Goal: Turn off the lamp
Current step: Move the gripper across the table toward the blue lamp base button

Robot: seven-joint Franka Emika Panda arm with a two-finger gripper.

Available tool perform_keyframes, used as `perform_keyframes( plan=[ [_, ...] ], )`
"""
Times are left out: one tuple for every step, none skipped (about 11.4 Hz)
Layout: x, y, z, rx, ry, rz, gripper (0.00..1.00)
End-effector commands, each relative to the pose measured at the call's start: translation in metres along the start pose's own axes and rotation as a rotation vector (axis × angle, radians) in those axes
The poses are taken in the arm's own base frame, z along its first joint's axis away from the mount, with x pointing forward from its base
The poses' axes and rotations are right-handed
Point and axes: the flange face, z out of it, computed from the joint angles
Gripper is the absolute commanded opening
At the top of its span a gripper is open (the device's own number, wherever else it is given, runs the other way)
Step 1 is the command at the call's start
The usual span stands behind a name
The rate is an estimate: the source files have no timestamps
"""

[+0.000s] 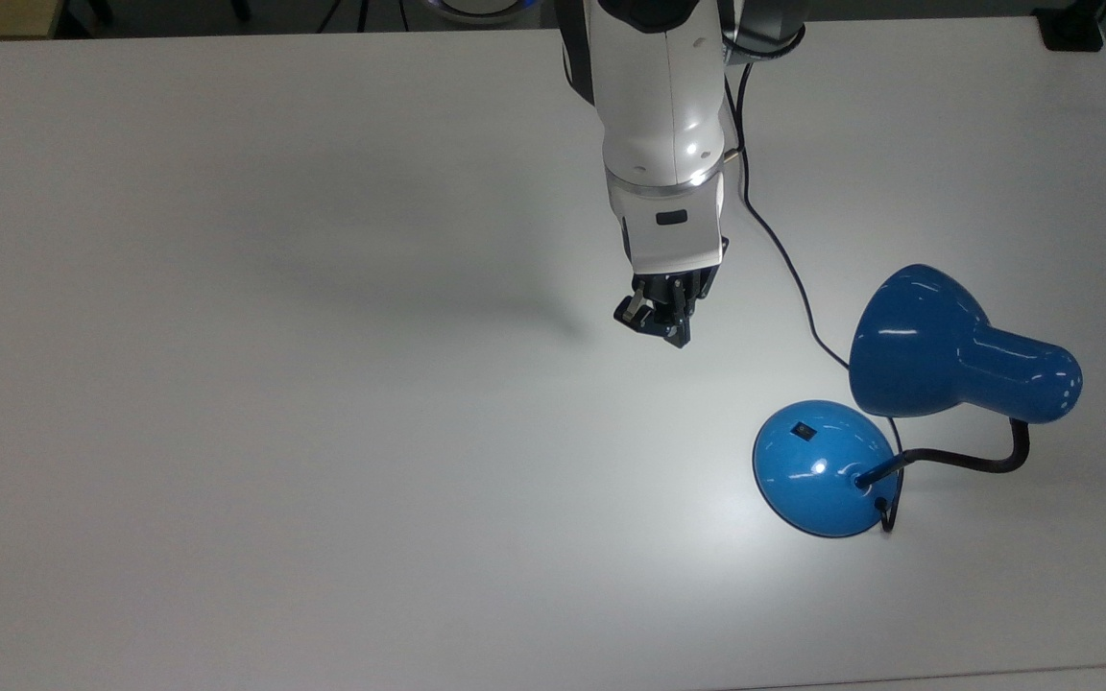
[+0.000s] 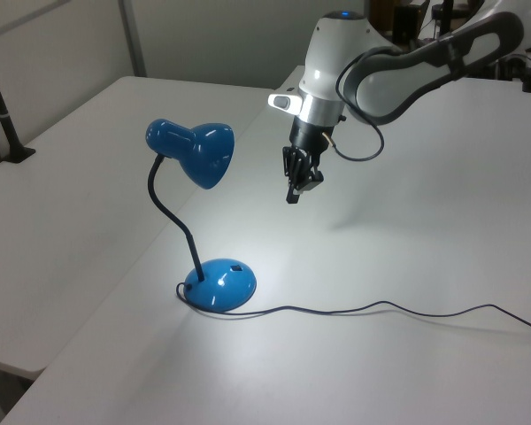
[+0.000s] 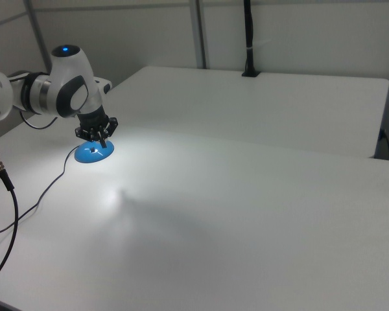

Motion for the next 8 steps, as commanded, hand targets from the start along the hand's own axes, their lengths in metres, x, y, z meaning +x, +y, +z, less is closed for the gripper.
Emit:
perform_keyframes(
  plan=[
    [0.024,-0.023,0.029,-0.035,0.068,0.001,0.00],
    [0.033,-0.028,0.032,-0.045,0.089,0.006,0.00],
    [0.038,-0.035,0.045,-0.043,0.085,0.003,0.00],
    [0.044,-0.043,0.056,-0.038,0.082,-0.007,0.00],
    [0.049,-0.043,0.065,-0.038,0.081,0.005,0.00],
    [0.058,-0.049,0.070,-0.038,0.088,0.015,0.00],
    [0.063,-0.054,0.073,-0.037,0.092,0.009,0.00],
    [0.067,-0.056,0.075,-0.038,0.098,0.010,0.00]
  ],
)
